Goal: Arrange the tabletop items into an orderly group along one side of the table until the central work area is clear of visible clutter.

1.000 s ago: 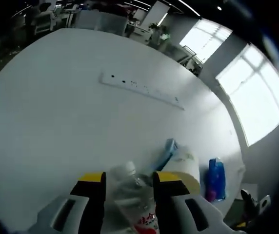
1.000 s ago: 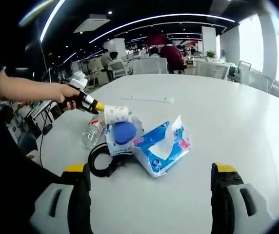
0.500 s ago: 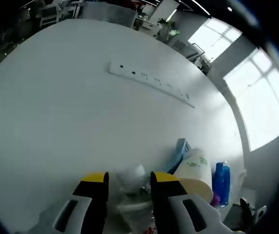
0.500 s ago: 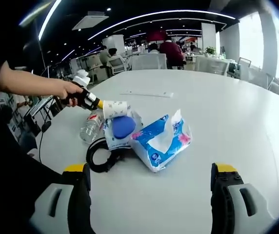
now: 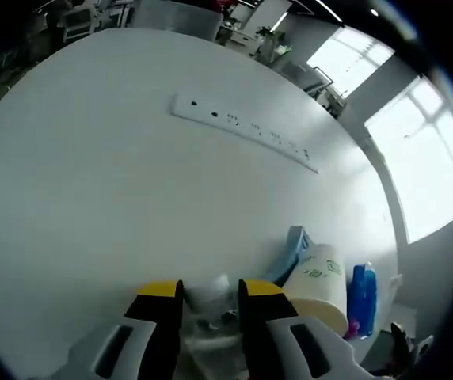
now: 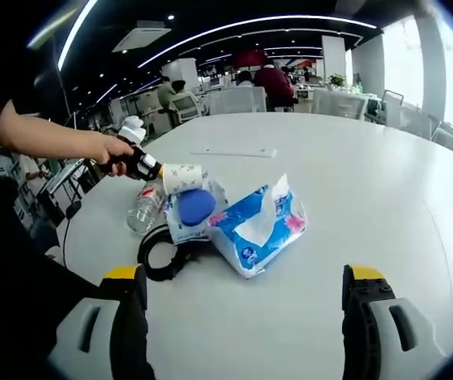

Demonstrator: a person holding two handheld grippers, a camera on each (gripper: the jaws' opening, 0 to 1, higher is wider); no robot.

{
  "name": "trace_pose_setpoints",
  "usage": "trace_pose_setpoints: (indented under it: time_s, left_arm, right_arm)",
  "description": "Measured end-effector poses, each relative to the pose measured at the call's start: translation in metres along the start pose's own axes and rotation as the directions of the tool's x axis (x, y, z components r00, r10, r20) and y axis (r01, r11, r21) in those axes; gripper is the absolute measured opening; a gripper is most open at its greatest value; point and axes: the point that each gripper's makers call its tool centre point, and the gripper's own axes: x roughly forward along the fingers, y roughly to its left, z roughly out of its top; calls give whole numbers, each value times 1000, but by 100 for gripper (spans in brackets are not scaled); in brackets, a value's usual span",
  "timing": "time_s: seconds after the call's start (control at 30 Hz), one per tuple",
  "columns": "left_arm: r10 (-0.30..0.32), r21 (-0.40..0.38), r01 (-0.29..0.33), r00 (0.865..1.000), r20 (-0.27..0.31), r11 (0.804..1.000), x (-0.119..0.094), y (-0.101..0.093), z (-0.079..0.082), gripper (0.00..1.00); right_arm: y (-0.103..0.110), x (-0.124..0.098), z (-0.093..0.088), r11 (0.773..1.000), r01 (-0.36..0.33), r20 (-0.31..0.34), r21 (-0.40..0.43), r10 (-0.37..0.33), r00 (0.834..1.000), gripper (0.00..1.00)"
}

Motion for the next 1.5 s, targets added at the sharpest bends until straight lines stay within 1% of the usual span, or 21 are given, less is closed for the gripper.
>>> trace_pose_setpoints:
  time_s: [0.07,0.13,0.3,0.43,0.57,0.67,0.9,1.0,1.13,1.23,1.37,1.5]
  left_arm:
    - [-1,-6,1,1000,-1,1000,0,0,0,24]
    - [0,-36,0,1000,-10,999,2,1,0,23]
    - [-1,-68,0,1000,-26,998,1,0,-2,22]
    - [0,-64,-2,1000,-31,998,0,0,-1,22]
    - [-3,-93,0,999,-35,996,-4,-3,-7,21]
    - [0,-94,-3,999,-36,996,-7,-4,-10,21]
    - [-17,-96,13,999,-35,995,-17,-10,-13,20]
    - [-19,-100,16,999,-28,995,-20,-10,-13,20]
    - [-25,-92,23,1000,-17,996,-19,-9,-10,20]
    - [-29,-88,29,1000,-3,996,-23,-9,-6,20]
    - [-38,-72,39,999,16,997,-30,-11,-1,20]
    - [-44,-52,46,998,43,998,-38,-14,0,20]
  right_arm:
    - [-1,0,-1,1000,2,0,3,-2,1000,99]
    - [-2,-1,-2,1000,6,-2,7,-6,1000,99]
    - [-2,-1,-1,1000,5,0,8,-5,1000,99]
    - [-3,-2,0,1000,8,0,6,-8,1000,99]
    - [-4,-2,0,1000,11,0,5,-11,1000,99]
    - [-5,-2,0,1000,12,4,13,-12,1000,99]
    - [-4,-2,3,1000,10,14,18,-10,1000,98]
    - [-1,-3,13,996,-23,72,86,17,997,99]
    - [-4,-3,19,997,-17,80,76,11,997,99]
    - [-4,-3,21,998,-18,84,68,12,996,99]
    - [-3,-3,21,997,-22,82,68,16,997,99]
    - [1,-2,17,998,-28,66,57,24,997,98]
